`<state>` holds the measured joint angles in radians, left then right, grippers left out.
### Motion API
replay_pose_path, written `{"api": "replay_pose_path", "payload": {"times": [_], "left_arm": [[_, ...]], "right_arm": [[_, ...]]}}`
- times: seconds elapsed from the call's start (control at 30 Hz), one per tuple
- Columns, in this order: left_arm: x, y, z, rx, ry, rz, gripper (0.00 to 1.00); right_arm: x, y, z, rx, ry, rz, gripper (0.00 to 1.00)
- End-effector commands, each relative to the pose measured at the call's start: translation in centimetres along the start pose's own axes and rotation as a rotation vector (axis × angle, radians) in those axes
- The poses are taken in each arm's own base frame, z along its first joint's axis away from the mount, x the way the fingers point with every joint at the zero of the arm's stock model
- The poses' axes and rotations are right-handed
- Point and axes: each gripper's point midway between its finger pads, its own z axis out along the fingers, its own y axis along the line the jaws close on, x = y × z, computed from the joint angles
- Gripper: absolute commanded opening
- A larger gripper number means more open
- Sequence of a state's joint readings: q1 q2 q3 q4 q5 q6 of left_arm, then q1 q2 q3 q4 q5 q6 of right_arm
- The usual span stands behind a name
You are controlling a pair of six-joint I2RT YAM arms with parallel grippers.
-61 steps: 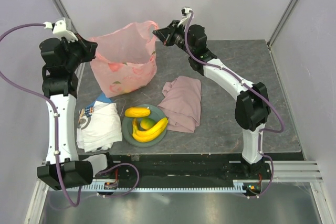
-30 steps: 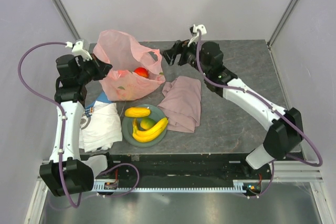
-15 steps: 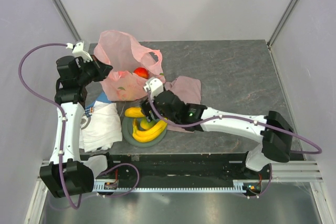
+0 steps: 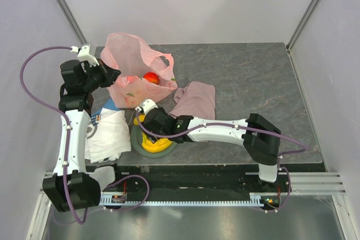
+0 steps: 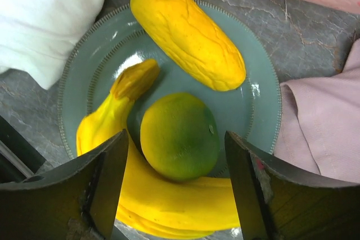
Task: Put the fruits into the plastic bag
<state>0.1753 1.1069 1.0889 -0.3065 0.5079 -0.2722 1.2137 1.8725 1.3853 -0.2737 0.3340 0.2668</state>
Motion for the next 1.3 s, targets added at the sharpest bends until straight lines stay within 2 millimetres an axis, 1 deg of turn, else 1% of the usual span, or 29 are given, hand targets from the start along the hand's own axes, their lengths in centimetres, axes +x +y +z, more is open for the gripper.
{"api": "replay_pose_path", "payload": {"times": [0.0, 0.03, 0.1, 0.27, 0.53, 0.77, 0.97, 1.07, 1.17, 1.2, 1.27], "left_arm": [[-0.5, -0.4, -0.3, 0.018, -0.022, 0.027, 0.02], [-0.4, -0.4, -0.3, 0.017, -0.021, 0.028, 0.02], [-0.5, -0.5, -0.3, 0.019, -0.023, 0.030, 0.02], [-0.4, -0.4, -0.3, 0.022, -0.020, 0.027, 0.02], [-0.4, -0.3, -0.2, 0.015, -0.020, 0.026, 0.02], [-0.4, -0.3, -0.3, 0.015, -0.020, 0.027, 0.02], [-0.5, -0.4, -0.3, 0.015, -0.024, 0.030, 0.02], [-0.4, -0.4, -0.3, 0.015, -0.023, 0.029, 0.02], [-0.4, -0.3, -0.3, 0.015, -0.023, 0.030, 0.02], [-0.4, -0.3, -0.3, 0.014, -0.022, 0.030, 0.02], [-0.5, -0.4, -0.3, 0.015, -0.023, 0.030, 0.02]], "right_arm": [[-2.4, 0.7, 0.3, 0.011, -0.026, 0.040, 0.76], [-1.7, 0.5, 0.7, 0.027, 0.000, 0.040, 0.76], [-1.7, 0.3, 0.8, 0.043, 0.006, 0.040, 0.76], [-1.0, 0.0, 0.9, 0.062, 0.036, 0.035, 0.76], [0.4, 0.0, 1.9, 0.083, 0.088, 0.020, 0.77], [1.0, -0.1, 2.7, 0.105, 0.104, 0.027, 0.79], [1.7, -0.3, 3.4, 0.125, 0.119, 0.037, 0.80], [1.9, -0.5, 3.5, 0.136, 0.125, 0.037, 0.76], [1.7, -0.6, 3.4, 0.139, 0.118, 0.036, 0.69], [1.7, -0.7, 3.3, 0.142, 0.117, 0.034, 0.64], [1.4, -0.8, 3.1, 0.144, 0.111, 0.028, 0.61]]}}
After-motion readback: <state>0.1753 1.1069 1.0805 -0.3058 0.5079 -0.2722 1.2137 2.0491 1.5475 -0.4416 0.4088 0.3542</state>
